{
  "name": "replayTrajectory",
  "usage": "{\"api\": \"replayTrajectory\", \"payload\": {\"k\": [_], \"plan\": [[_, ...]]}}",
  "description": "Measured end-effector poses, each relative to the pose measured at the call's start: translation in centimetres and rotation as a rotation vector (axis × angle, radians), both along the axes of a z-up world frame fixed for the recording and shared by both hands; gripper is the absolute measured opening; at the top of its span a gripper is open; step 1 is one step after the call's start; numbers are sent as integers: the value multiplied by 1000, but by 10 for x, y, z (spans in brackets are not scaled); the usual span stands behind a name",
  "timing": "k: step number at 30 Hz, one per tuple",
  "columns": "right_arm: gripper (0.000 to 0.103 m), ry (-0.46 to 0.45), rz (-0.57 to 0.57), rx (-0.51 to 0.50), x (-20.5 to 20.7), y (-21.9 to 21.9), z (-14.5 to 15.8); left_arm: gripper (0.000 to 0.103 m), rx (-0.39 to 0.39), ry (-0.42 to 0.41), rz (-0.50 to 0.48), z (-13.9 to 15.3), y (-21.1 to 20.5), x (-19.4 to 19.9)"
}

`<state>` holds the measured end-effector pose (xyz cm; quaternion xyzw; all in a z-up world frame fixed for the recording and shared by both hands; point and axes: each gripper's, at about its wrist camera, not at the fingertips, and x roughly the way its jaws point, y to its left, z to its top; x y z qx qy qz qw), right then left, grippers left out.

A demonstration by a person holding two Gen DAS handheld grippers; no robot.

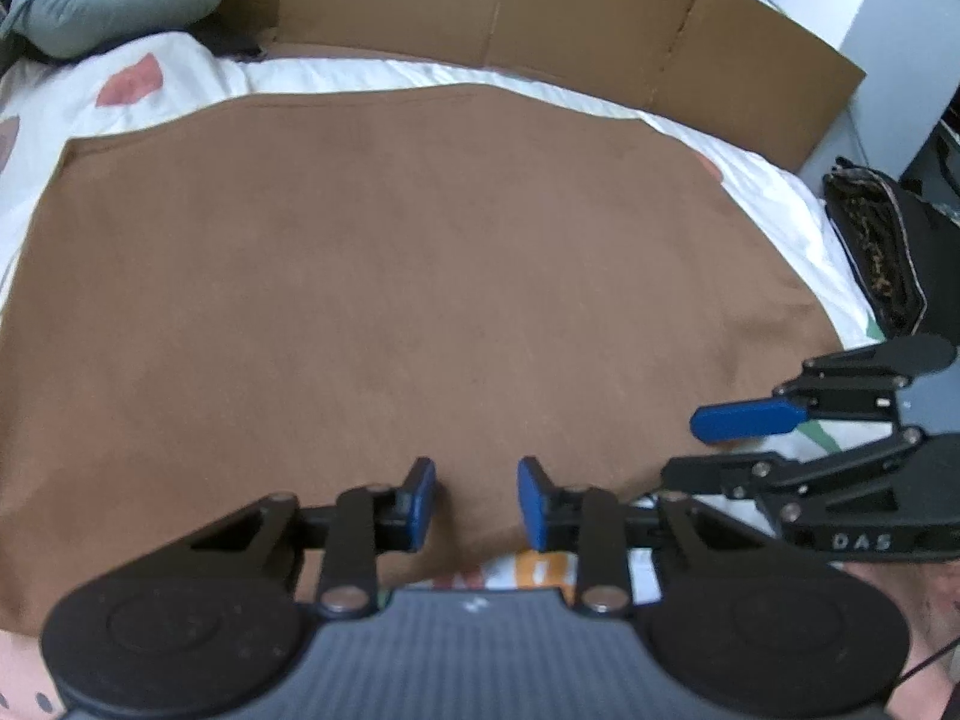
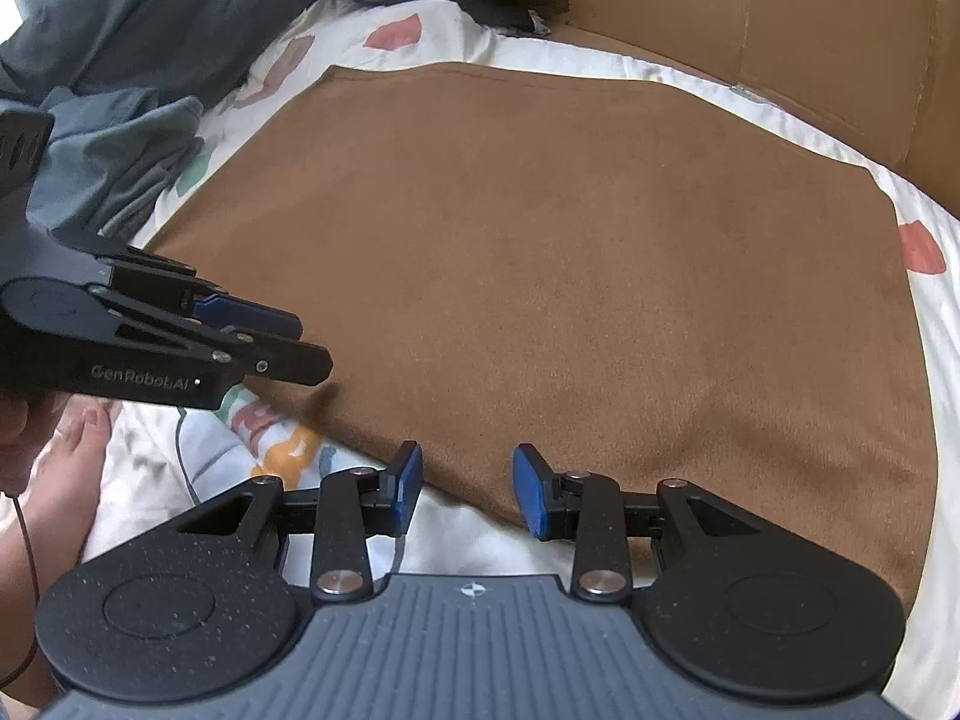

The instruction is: Fold clothes

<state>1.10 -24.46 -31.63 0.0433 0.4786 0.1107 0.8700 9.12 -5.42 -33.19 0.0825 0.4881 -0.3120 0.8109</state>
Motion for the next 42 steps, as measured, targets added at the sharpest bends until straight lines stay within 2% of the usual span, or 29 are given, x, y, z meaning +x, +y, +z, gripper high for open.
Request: {"api": "replayTrajectory", "payload": {"k": [4, 10, 13, 19, 27, 37, 39, 42], "plan": [[41, -3, -3, 2, 1, 2, 0, 31, -25, 3, -28, 1, 1, -5], [40, -22, 20, 21, 12, 14, 3, 31, 19, 30, -63, -10, -3, -11], [33, -4, 57, 8, 16, 25, -3, 32, 12, 52, -63, -9, 2, -7], [31, 24, 77, -28, 19, 33, -9, 20, -6, 151, 60, -8, 44, 15], [31, 32, 74, -34, 19, 34, -10, 19, 57, 122, 252, -3, 98, 34], [31, 56, 75, -45, 22, 35, -7, 23, 106, 110, 396, 3, 149, 42], [31, 54, 78, -46, 24, 37, -5, 30, 115, 100, 433, 6, 160, 43], [31, 49, 89, -44, 29, 39, 0, 31, 114, 83, 487, 11, 176, 42]]}}
